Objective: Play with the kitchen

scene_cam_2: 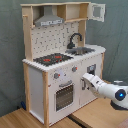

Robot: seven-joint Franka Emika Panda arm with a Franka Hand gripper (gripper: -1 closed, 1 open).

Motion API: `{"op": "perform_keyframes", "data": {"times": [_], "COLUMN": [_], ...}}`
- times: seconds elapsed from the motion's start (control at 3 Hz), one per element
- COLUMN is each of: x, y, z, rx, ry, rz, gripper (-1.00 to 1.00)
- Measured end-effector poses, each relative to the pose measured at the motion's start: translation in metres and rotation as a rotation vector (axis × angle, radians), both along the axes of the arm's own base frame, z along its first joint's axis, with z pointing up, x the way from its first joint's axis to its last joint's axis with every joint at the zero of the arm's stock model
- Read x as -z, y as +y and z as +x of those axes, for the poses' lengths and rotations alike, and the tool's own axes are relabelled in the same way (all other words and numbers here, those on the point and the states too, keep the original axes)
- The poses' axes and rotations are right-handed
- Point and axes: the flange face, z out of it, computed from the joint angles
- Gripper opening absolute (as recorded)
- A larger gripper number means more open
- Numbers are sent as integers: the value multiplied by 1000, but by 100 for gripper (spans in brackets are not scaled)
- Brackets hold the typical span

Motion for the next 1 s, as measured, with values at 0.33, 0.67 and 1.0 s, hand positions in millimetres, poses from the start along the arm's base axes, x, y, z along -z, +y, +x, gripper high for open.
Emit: {"op": "perform_keyframes", "data": {"times": [0.33,0.67,1.0], "x": [-14,-25,-31], "y": [5,10,15], "z": [-12,-21,-28], "rx": [-45,-85,-121], "ry": [0,-2,-7], "rz": [-86,-183,-306], "gripper": [100,100,100]}}
